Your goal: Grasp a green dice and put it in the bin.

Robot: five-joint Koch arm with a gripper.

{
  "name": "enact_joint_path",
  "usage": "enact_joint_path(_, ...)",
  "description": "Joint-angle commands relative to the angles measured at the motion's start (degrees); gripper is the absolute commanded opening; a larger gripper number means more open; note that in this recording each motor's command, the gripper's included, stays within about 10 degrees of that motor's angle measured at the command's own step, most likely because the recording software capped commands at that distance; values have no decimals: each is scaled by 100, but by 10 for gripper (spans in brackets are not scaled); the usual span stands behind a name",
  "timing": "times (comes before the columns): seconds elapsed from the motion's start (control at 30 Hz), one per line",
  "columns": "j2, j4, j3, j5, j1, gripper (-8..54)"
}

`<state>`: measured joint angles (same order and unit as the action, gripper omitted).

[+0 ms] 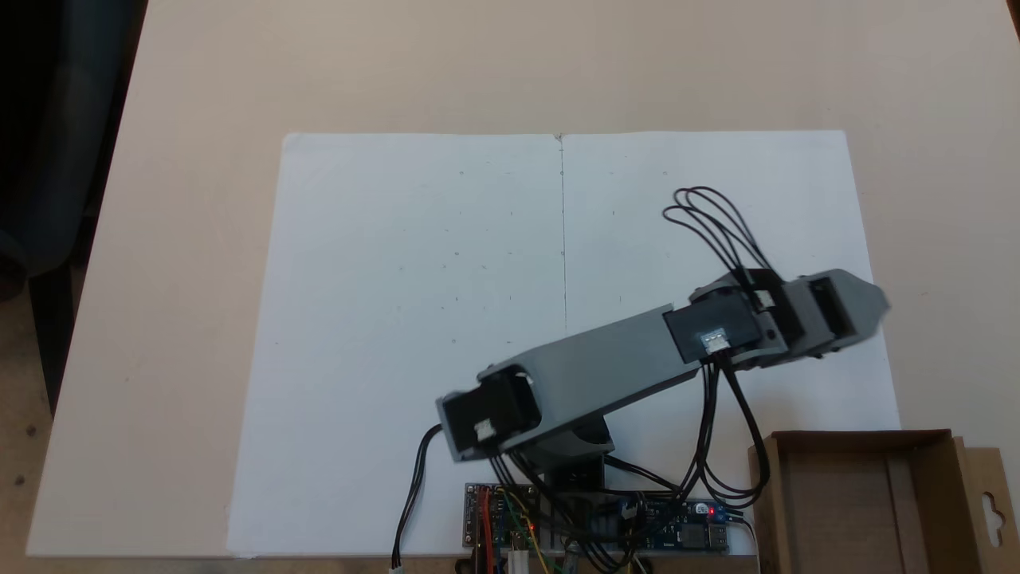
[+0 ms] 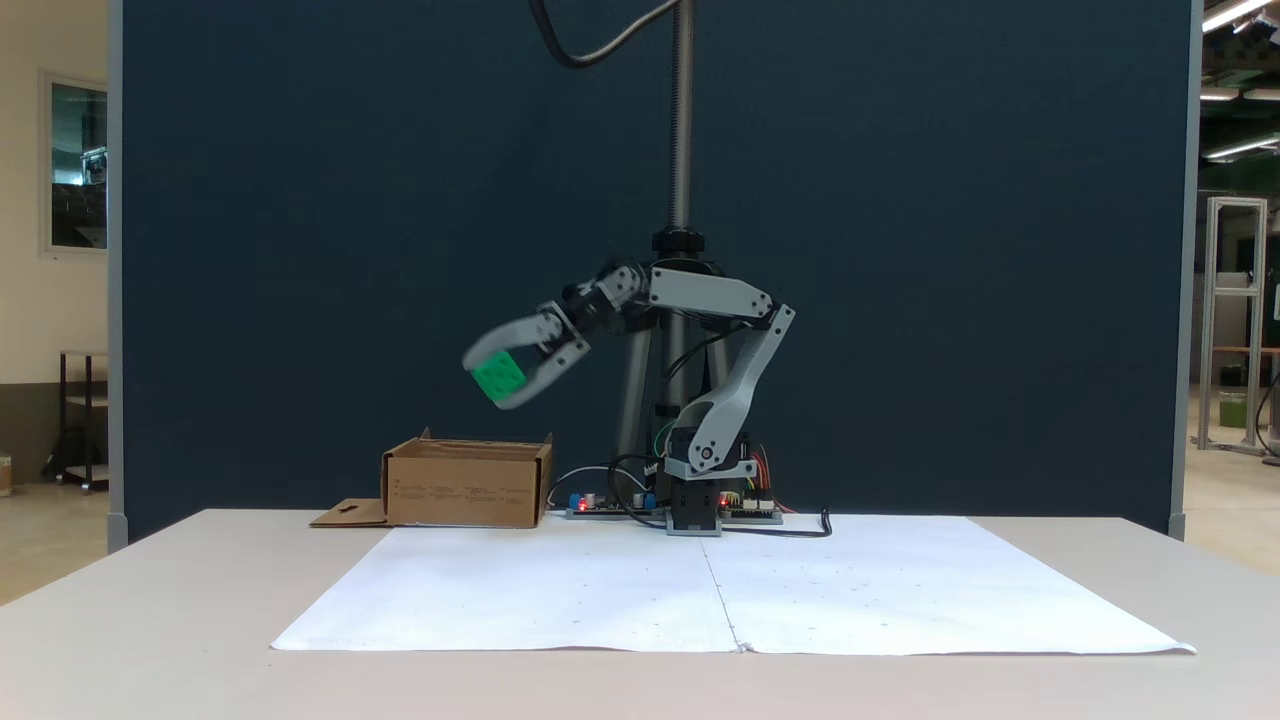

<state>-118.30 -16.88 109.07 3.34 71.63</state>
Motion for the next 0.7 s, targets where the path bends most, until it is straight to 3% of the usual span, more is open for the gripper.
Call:
enact_joint_path(0.0,158,378,-413,-650,396,121)
enact_joint_path(0.3,2030,316,-1573,-1290,2241,121)
enact_joint_path(0.67,2619,-202,-1564,-2373,3111,121)
